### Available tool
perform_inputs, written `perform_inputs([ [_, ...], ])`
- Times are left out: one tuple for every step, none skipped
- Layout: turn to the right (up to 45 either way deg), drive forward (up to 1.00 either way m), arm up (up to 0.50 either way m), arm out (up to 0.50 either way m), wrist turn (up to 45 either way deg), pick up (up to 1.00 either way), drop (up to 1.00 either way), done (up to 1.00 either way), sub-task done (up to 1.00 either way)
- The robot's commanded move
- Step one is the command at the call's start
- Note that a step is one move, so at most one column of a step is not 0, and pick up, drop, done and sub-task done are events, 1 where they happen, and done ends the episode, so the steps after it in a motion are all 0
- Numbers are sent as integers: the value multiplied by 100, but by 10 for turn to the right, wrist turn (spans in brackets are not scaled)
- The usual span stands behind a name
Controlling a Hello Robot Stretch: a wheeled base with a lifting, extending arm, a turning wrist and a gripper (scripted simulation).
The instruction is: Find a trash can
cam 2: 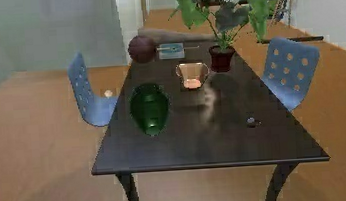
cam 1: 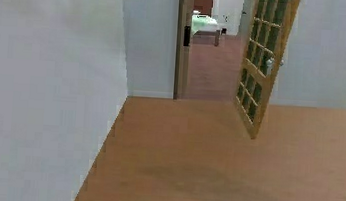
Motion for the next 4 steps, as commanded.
perform_inputs([
  [0, 50, 0, 0, 0, 0, 0, 0, 0],
  [240, 0, 0, 0, 0, 0, 0, 0, 0],
  [30, 0, 0, 0, 0, 0, 0, 0, 0],
  [-450, 0, 0, 0, 0, 0, 0, 0, 0],
])
